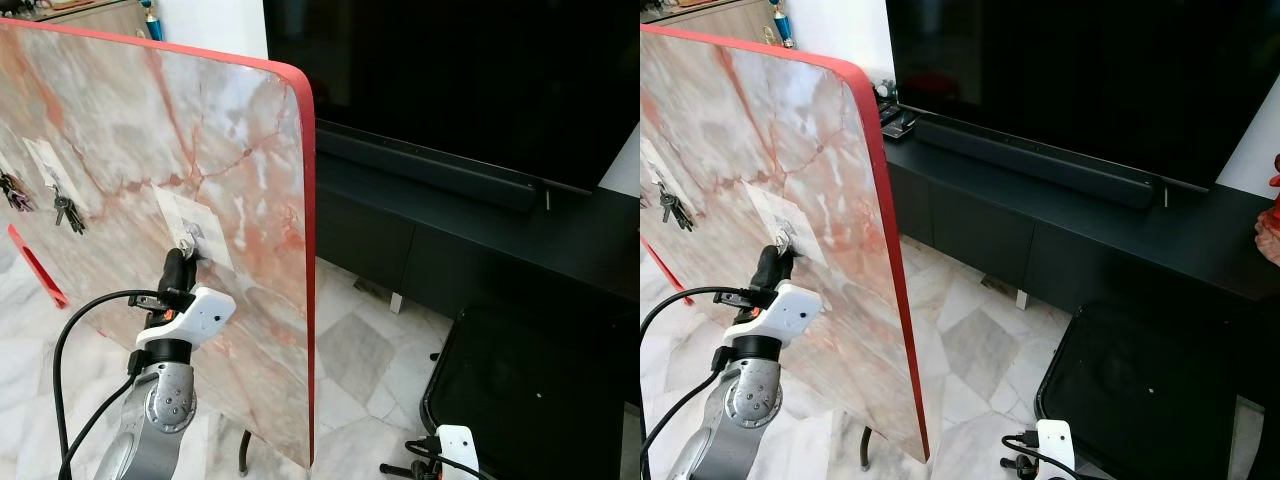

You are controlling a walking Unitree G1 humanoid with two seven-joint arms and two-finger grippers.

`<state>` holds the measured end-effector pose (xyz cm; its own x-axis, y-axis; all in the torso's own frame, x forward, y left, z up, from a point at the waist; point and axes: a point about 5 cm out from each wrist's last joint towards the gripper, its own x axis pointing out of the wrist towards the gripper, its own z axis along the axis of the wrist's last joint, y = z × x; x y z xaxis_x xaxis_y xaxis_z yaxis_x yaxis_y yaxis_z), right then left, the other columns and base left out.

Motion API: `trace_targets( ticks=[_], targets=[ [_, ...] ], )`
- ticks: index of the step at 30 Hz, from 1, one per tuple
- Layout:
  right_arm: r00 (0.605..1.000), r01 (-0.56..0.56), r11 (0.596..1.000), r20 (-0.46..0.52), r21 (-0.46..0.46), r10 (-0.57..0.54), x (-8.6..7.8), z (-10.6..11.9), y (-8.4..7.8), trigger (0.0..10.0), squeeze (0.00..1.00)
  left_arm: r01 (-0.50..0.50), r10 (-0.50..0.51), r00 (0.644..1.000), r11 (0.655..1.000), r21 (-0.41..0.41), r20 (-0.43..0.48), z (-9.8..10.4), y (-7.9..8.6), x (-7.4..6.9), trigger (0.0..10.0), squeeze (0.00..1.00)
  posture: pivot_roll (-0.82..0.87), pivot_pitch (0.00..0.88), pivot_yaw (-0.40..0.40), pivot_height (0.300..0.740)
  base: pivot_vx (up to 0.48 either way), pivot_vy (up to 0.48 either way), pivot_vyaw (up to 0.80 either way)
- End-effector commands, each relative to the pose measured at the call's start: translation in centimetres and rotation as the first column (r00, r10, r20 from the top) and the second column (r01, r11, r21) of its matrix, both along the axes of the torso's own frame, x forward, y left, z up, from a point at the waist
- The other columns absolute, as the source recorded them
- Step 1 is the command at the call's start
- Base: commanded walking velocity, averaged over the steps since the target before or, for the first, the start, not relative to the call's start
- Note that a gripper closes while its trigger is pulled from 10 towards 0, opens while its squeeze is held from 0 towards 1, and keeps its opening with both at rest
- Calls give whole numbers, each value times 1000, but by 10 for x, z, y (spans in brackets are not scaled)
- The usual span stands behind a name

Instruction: Hang keys on a hook

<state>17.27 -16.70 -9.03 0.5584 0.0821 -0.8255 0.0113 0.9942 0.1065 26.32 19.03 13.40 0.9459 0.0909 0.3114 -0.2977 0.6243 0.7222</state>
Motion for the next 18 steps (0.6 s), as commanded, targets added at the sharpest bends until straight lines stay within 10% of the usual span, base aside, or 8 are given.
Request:
trace_targets(
  ticks=[1, 18],
  targets=[
    [1000, -3, 1000, 5, 5, 3, 2, 1, 2, 10000, 0, 0, 0, 1000, 1000, 0, -14, -2, 0, 1, 10000, 702, -50, 0, 12, 740, 0, 0, 0],
    [1000, -4, 1000, 5, 7, 4, 3, 1, 2, 10000, 0, 83, -73, 989, 994, 74, -127, -31, 9, -30, 10000, 671, -41, 0, 15, 740, 0, 0, 0]
  ],
)
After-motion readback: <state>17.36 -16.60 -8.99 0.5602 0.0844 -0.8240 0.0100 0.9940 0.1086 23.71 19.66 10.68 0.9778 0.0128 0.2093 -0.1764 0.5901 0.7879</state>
